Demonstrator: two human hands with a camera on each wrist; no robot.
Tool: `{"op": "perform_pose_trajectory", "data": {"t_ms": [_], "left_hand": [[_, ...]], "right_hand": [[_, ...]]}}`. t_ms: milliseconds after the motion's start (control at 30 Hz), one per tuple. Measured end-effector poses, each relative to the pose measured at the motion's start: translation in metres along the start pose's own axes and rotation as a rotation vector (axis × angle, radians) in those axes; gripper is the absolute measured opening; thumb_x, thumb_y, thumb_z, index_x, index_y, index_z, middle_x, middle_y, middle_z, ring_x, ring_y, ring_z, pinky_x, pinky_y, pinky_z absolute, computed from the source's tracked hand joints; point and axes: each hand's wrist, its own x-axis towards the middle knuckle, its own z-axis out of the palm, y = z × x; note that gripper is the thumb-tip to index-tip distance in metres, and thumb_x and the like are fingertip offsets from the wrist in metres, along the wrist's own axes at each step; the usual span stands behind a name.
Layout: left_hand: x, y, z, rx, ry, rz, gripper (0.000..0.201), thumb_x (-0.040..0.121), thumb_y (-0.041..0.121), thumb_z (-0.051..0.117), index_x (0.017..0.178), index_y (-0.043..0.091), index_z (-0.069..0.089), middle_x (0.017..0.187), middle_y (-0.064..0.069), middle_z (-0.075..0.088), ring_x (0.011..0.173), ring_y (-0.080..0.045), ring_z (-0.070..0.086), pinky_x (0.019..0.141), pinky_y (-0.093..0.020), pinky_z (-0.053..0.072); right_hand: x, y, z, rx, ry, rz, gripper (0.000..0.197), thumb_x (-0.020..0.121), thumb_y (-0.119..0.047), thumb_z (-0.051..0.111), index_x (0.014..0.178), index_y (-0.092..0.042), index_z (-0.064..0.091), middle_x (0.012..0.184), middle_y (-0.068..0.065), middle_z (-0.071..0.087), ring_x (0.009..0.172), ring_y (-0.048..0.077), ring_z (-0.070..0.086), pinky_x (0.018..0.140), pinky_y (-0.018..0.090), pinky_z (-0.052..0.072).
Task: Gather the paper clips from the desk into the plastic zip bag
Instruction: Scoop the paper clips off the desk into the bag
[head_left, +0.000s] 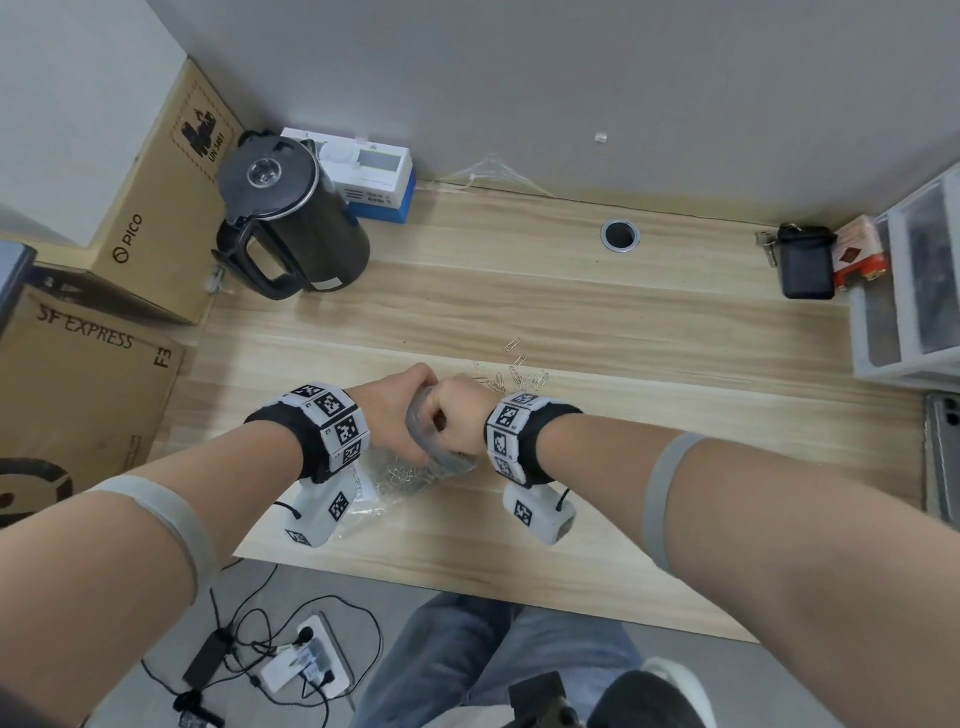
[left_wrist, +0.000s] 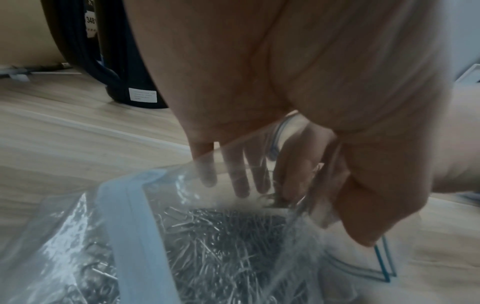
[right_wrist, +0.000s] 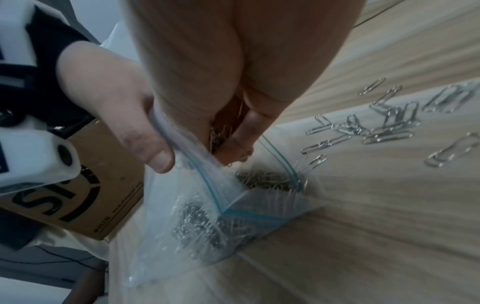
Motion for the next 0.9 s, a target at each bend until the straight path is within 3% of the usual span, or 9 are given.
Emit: {"op": "perform_pose_trajectory", "data": {"t_ms": [133,233,300,467,567,633,700,800,900], "left_hand": [[-0.001,-0.005,0.0,0.009,-0.005,-0.003,0.085,0.057,0.022,0.091,0.123,0.021,0.038,0.104,0.003,0.063,0.088,-0.014,0.067,0.069,-0.028,0.058],[0.0,-0.007,0.0,0.011,-0.025,-0.001,0.086,0.053,0.027,0.09,0.121,0.024,0.037,0.105,0.002,0.063,0.09,-0.017,0.068,0.077,-0.041,0.061],[0.001,-0.006,-0.001,0.028,-0.035,-0.001,0.085,0.053,0.029,0.09,0.119,0.026,0.037,0.104,0.003,0.063,0.089,-0.016,0.067,0.076,-0.04,0.061],[0.0,-0.004,-0.002,0.053,-0.058,-0.021,0.085,0.053,0.036,0.09,0.119,0.029,0.037,0.107,0.001,0.06,0.086,-0.015,0.064,0.07,-0.035,0.06],[-0.001,-0.006,-0.005,0.069,-0.06,-0.032,0.086,0.044,0.046,0.083,0.114,0.035,0.037,0.113,0.001,0.062,0.094,-0.021,0.068,0.075,-0.047,0.061],[0.0,-0.006,-0.006,0.077,-0.067,-0.033,0.085,0.043,0.047,0.082,0.115,0.034,0.038,0.112,0.001,0.062,0.094,-0.021,0.068,0.075,-0.047,0.061],[0.001,-0.005,-0.006,0.083,-0.063,-0.031,0.085,0.046,0.046,0.084,0.116,0.033,0.038,0.109,0.002,0.062,0.092,-0.021,0.068,0.075,-0.046,0.061],[0.003,-0.005,-0.005,0.086,-0.057,-0.03,0.084,0.05,0.043,0.087,0.118,0.031,0.039,0.108,0.001,0.062,0.092,-0.021,0.067,0.076,-0.045,0.061],[0.005,-0.005,-0.004,0.096,-0.047,-0.031,0.085,0.047,0.046,0.086,0.117,0.033,0.039,0.108,-0.001,0.062,0.092,-0.023,0.067,0.075,-0.047,0.06]], "right_hand": [[-0.003,0.003,0.01,0.056,0.048,-0.051,0.026,0.081,-0.008,0.065,0.061,-0.023,0.059,0.07,-0.001,0.061,0.069,0.022,0.059,0.063,0.024,0.046],[-0.012,0.012,0.009,0.089,0.044,-0.079,0.011,0.082,-0.012,0.066,0.081,-0.013,0.076,0.074,-0.002,0.063,0.069,0.018,0.058,0.064,0.018,0.042],[-0.019,0.018,0.003,0.075,0.063,-0.065,0.018,0.08,-0.011,0.065,0.09,-0.017,0.079,0.074,-0.012,0.063,0.07,0.011,0.059,0.065,0.012,0.043],[-0.034,0.04,-0.02,-0.001,0.234,0.034,0.009,0.078,-0.027,0.065,0.083,-0.023,0.072,0.083,-0.008,0.071,0.078,0.014,0.066,0.075,0.032,0.056],[-0.04,0.067,-0.038,-0.145,0.319,0.192,0.038,0.077,-0.038,0.072,0.11,-0.023,0.063,0.109,-0.003,0.058,0.093,0.019,0.06,0.081,0.033,0.052],[-0.043,0.083,-0.044,-0.18,0.327,0.308,0.069,0.069,-0.044,0.081,0.128,-0.021,0.052,0.12,0.001,0.045,0.104,0.02,0.051,0.086,0.031,0.047],[-0.045,0.095,-0.044,-0.191,0.328,0.393,0.088,0.059,-0.044,0.087,0.133,-0.016,0.047,0.124,0.005,0.039,0.113,0.024,0.046,0.091,0.032,0.046],[-0.043,0.101,-0.037,-0.196,0.237,0.455,0.099,0.052,-0.043,0.091,0.133,-0.012,0.045,0.128,0.008,0.038,0.113,0.026,0.049,0.096,0.035,0.048],[-0.038,0.103,-0.026,-0.157,0.213,0.406,0.096,0.057,-0.034,0.093,0.137,-0.011,0.044,0.127,0.007,0.039,0.107,0.027,0.055,0.093,0.035,0.05]]}}
